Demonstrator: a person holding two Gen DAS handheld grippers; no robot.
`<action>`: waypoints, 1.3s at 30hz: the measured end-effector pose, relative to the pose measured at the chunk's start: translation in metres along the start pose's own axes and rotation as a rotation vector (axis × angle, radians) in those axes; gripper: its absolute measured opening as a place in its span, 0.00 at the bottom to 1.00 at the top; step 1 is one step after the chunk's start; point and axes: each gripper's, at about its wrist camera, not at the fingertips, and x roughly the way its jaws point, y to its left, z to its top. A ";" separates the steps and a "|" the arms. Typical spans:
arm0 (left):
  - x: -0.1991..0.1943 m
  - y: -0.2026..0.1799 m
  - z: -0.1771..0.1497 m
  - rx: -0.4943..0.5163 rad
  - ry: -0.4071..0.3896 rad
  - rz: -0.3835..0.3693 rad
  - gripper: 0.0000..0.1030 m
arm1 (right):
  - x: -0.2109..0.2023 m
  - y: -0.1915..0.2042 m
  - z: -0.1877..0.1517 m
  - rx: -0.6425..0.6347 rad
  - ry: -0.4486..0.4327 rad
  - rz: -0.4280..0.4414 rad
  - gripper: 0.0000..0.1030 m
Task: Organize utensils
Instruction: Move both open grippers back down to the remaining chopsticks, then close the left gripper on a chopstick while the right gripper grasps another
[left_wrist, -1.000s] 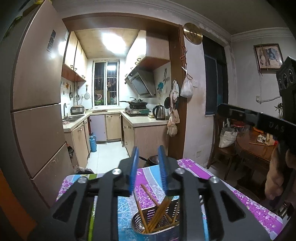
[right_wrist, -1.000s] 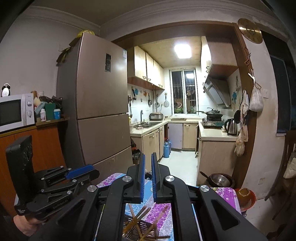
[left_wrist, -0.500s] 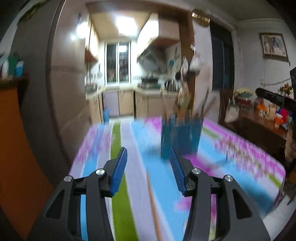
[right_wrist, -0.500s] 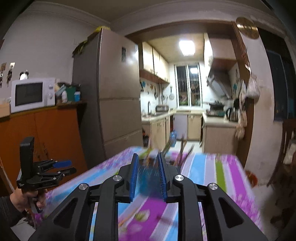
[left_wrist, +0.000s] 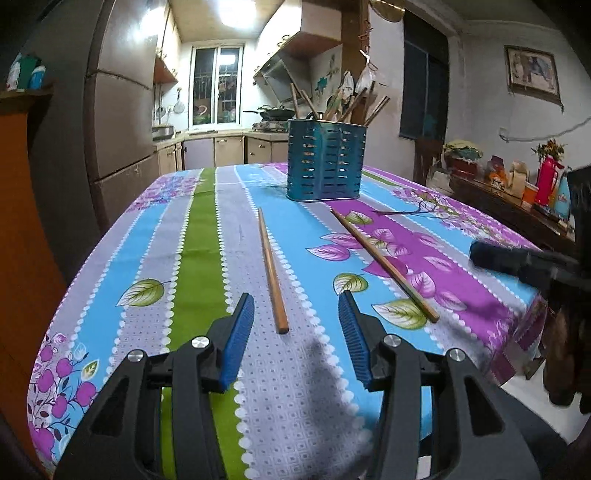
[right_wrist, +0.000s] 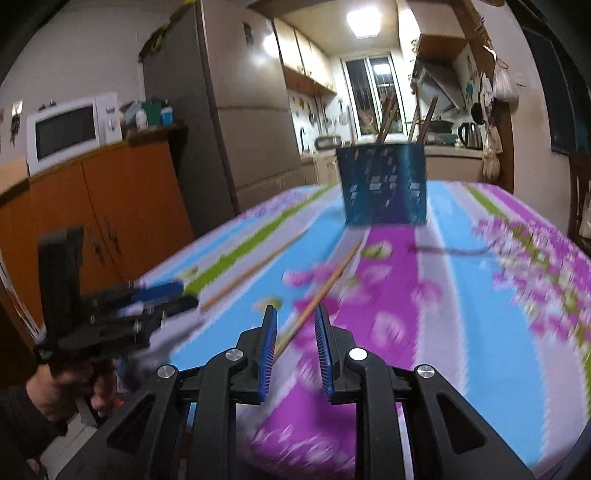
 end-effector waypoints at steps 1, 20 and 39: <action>-0.001 -0.002 -0.002 0.005 -0.001 -0.002 0.44 | 0.003 0.004 -0.005 0.002 0.009 -0.002 0.22; 0.017 -0.001 -0.019 0.034 -0.004 -0.064 0.44 | 0.037 0.039 -0.022 -0.017 0.023 -0.165 0.22; 0.023 0.009 -0.016 -0.066 0.019 -0.005 0.09 | 0.041 0.039 -0.025 -0.010 -0.019 -0.218 0.14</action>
